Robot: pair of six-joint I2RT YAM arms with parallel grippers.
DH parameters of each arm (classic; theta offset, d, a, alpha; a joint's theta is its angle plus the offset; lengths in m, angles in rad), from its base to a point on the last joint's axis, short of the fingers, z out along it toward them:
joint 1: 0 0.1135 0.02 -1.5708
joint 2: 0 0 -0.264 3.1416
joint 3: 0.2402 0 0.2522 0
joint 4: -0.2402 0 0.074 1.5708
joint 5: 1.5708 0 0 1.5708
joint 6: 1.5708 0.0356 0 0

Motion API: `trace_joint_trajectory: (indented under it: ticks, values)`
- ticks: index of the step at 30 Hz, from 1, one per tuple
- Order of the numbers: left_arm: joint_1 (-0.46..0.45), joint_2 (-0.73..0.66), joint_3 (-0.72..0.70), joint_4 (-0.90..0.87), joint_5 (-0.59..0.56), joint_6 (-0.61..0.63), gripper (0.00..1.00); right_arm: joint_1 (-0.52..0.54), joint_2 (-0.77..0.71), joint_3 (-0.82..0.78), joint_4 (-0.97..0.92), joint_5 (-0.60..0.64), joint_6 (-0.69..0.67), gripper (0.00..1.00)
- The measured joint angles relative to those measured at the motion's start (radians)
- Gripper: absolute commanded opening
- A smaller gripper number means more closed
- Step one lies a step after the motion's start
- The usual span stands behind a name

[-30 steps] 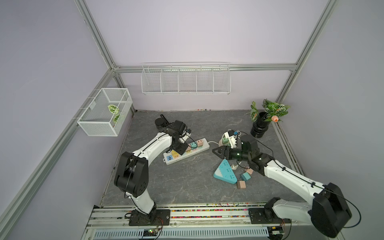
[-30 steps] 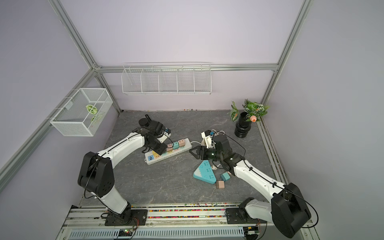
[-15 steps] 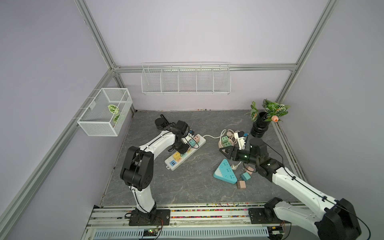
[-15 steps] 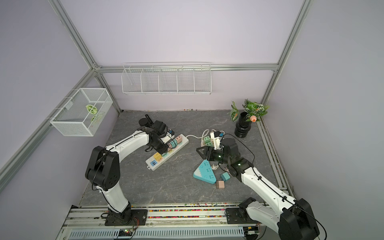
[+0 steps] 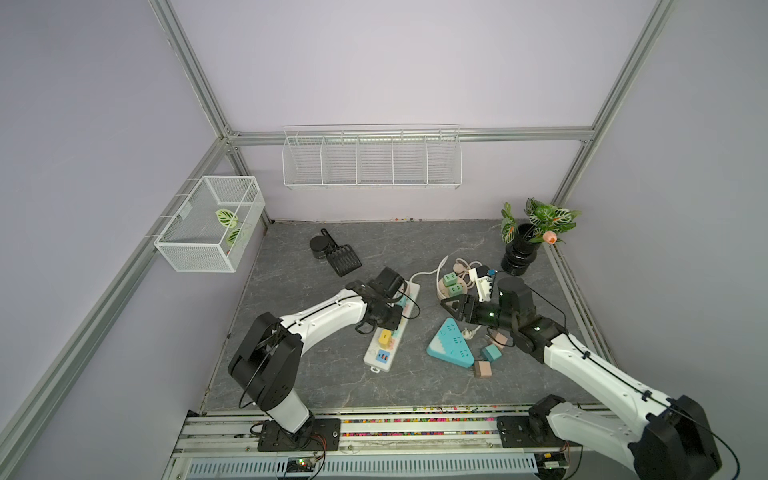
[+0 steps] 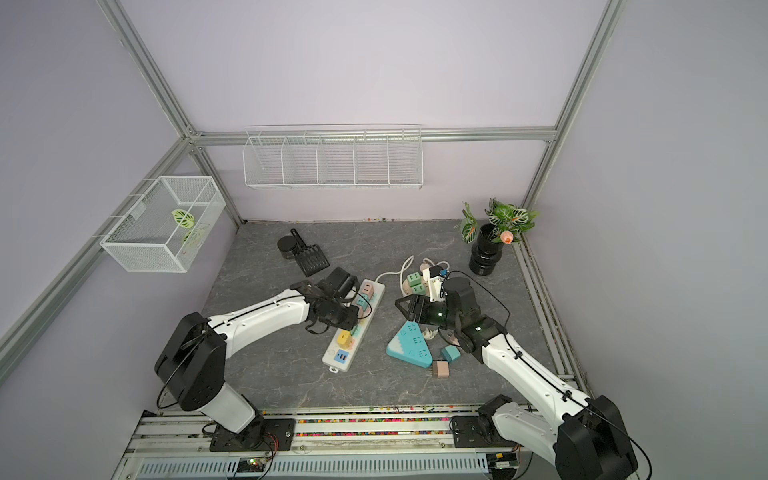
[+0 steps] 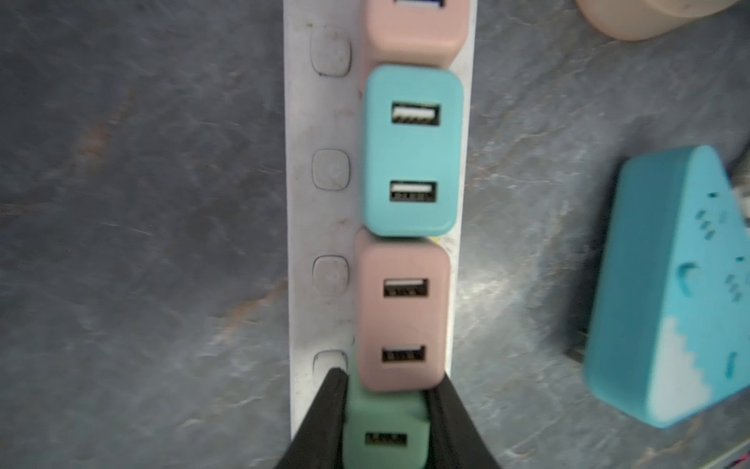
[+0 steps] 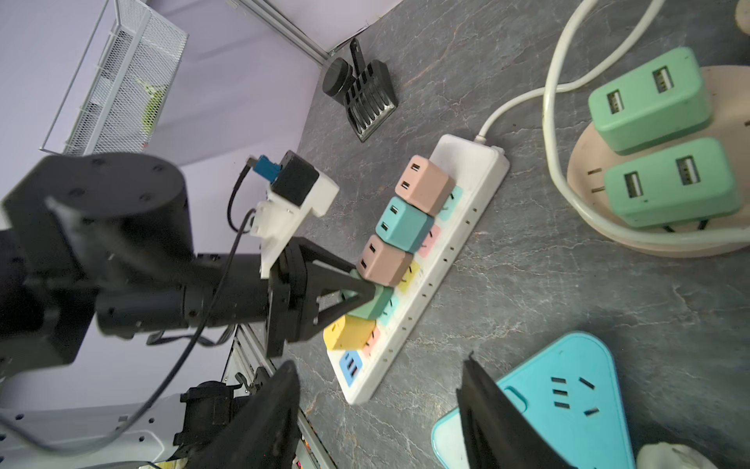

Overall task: Pull the plug off the socket
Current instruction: Move the socket to the center of the board, then remove the plug from the socket.

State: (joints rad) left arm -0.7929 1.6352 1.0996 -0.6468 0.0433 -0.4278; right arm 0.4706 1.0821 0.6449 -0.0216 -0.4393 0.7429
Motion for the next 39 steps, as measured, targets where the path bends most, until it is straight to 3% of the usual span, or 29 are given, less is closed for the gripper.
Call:
trace_joint_trajectory:
  ticks: [6,13,15,19,25,29,34,39]
  values:
    - [-0.052,-0.014,-0.048,0.113,0.05,-0.262,0.4,0.0,0.046,0.032,-0.075,-0.015,-0.014,0.64]
    - [-0.052,-0.18,-0.118,0.158,0.056,-0.349,0.42,0.039,0.14,0.161,-0.239,0.004,-0.053,0.64]
    - [-0.052,-0.275,-0.138,0.178,0.018,-0.365,0.44,0.078,0.196,0.24,-0.305,0.029,-0.071,0.64]
    - [-0.032,-0.47,-0.241,0.253,-0.042,-0.393,0.61,0.156,0.336,0.427,-0.441,0.128,-0.09,0.65]
    - [0.054,-0.695,-0.521,0.388,-0.057,-0.507,0.63,0.232,0.614,0.797,-0.719,0.382,-0.031,0.67]
    - [0.081,-0.795,-0.643,0.418,-0.06,-0.585,0.67,0.245,0.76,0.979,-0.851,0.469,0.004,0.66]
    - [0.099,-0.859,-0.681,0.459,-0.032,-0.63,0.67,0.31,0.797,1.04,-0.941,0.483,-0.004,0.64]
    - [0.102,-0.815,-0.708,0.531,0.074,-0.657,0.67,0.455,0.778,0.987,-0.986,0.454,0.026,0.62]
